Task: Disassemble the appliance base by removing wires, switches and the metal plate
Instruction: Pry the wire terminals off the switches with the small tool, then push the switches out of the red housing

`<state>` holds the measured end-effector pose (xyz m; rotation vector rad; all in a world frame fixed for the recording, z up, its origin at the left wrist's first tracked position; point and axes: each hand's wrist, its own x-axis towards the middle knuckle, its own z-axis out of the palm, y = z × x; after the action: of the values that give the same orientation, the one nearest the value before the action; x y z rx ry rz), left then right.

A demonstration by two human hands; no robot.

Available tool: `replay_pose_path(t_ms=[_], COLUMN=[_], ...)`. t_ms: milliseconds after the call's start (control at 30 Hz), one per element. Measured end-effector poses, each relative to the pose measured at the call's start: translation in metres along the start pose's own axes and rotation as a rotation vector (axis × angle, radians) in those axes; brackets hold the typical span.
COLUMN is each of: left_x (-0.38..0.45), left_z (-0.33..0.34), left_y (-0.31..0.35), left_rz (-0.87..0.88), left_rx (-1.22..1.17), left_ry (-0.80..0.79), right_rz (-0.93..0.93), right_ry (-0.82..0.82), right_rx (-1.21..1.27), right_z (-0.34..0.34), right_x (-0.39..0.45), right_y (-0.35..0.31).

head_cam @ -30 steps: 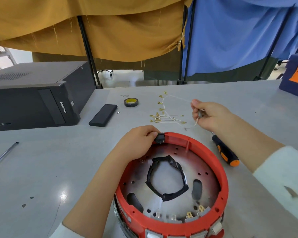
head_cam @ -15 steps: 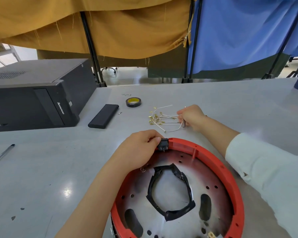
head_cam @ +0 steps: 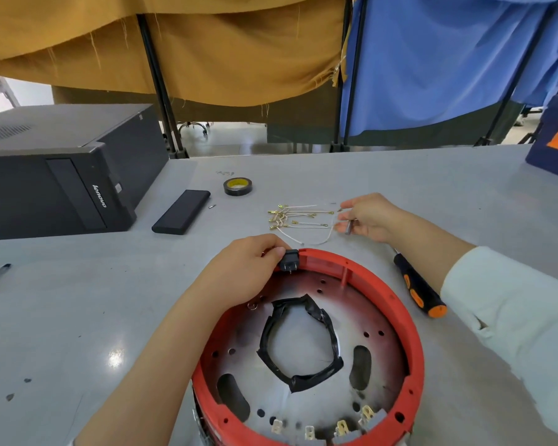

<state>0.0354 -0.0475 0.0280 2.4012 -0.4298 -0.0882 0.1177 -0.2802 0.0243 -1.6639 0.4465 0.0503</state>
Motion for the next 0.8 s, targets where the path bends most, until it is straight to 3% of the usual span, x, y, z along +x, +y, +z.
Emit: replay_pose_path(t_ms=[133, 267, 433, 800], left_x=[0.000, 0.001, 0.002, 0.003], left_z=[0.000, 0.000, 0.000, 0.001], left_y=[0.000, -0.001, -0.001, -0.003], left_rz=[0.005, 0.003, 0.013, 0.032], left_rx=[0.017, 0.017, 0.011, 0.030], left_ry=[-0.002, 0.000, 0.004, 0.013], right_rz=[-0.109, -0.269, -0.284, -0.341], right_ry=[0.009, 0.030, -0.048, 0.094], right_rx=[-0.154, -0.589, -1.097, -1.279], right_z=[0.003, -0.010, -0.022, -0.019], right_x=[0.003, 0.000, -0.011, -0.005], right_y=[-0.001, -0.001, 0.013, 0.033])
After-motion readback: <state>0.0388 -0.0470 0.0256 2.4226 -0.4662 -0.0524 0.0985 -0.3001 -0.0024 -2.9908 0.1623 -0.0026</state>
